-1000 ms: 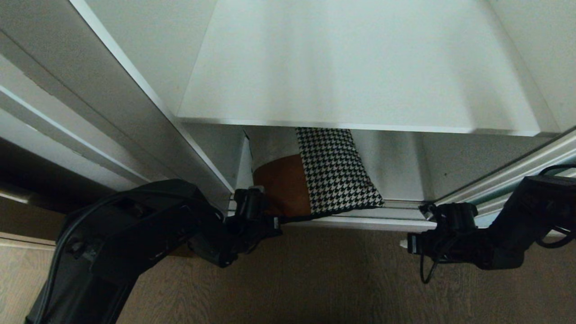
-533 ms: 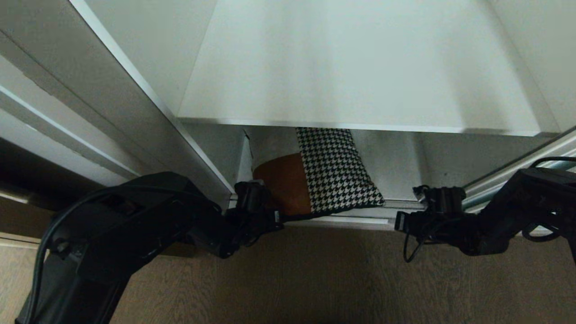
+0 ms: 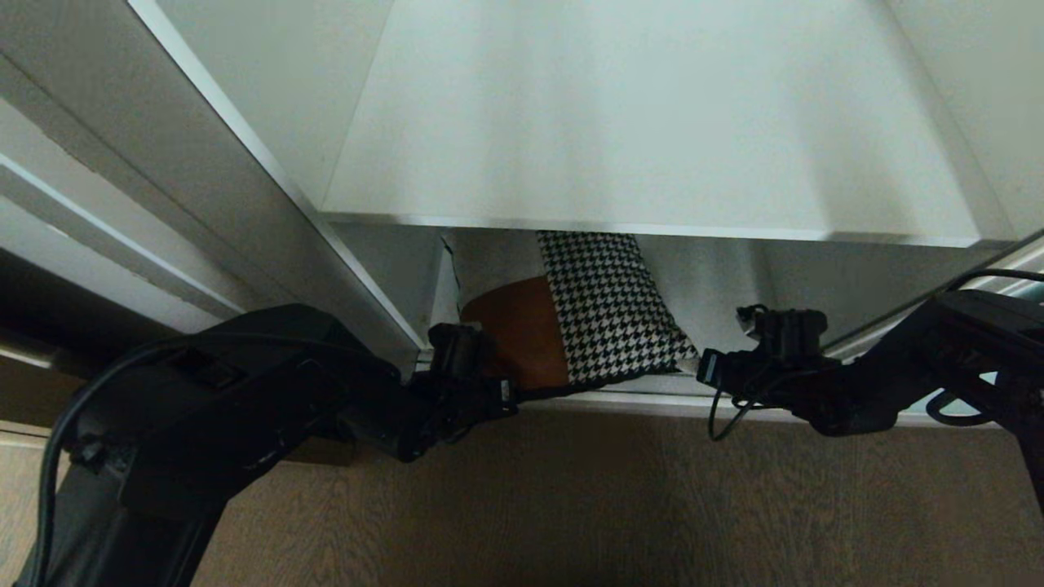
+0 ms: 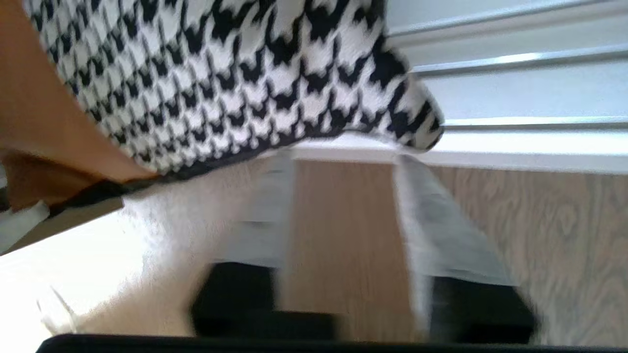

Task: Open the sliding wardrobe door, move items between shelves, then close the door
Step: Place the pillow on the higher shelf

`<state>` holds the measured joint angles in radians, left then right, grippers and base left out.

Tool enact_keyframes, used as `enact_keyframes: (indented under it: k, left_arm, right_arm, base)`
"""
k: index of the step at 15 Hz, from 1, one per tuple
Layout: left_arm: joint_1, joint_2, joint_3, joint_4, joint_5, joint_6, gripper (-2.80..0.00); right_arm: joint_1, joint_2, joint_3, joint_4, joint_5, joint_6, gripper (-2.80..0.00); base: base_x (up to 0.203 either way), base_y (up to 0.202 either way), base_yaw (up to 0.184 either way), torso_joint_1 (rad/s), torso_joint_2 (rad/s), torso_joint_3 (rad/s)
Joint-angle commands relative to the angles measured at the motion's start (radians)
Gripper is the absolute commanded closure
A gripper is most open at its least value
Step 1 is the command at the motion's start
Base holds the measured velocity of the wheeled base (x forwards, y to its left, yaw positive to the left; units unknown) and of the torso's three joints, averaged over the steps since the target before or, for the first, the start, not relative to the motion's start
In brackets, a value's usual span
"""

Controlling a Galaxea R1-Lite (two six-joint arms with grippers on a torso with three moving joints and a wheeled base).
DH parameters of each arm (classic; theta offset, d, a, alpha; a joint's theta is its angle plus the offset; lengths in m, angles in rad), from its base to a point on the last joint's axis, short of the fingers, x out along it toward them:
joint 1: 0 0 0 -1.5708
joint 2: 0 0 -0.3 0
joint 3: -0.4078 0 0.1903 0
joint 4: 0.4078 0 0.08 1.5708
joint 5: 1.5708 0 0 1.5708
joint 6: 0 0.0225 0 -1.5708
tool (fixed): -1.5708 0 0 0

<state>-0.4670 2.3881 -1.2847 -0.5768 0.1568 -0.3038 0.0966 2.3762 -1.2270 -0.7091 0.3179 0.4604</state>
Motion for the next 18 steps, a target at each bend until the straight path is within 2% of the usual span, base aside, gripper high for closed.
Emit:
enact_keyframes:
  k: [1,3,6,18]
  left_arm:
    - [-0.001,-0.004,0.010,-0.005,0.001,-0.001,0.00]
    - [-0.001,-0.009,0.012,-0.002,0.001,0.000,0.00]
    - [-0.001,-0.020,0.016,0.003,0.001,0.000,0.00]
    - [0.007,-0.026,0.032,0.008,0.000,0.002,0.00]
  right_arm:
    - [0.002,0.021,-0.012,-0.033,0.001,0.002,-2.80]
    - [-0.004,0.030,-0.005,-0.080,0.001,0.001,-2.80]
    - [-0.009,0.046,-0.018,-0.083,0.004,0.000,-2.80]
    - [0.001,0.114,-0.180,-0.070,0.051,0.001,-2.80]
  base:
    - [0.000,0.000,0.000,0.000,0.00,0.000]
    - [0.000,0.000,0.000,0.000,0.00,0.000]
    - [0.000,0.000,0.000,0.000,0.00,0.000]
    - [0.000,0.000,0.000,0.000,0.00,0.000]
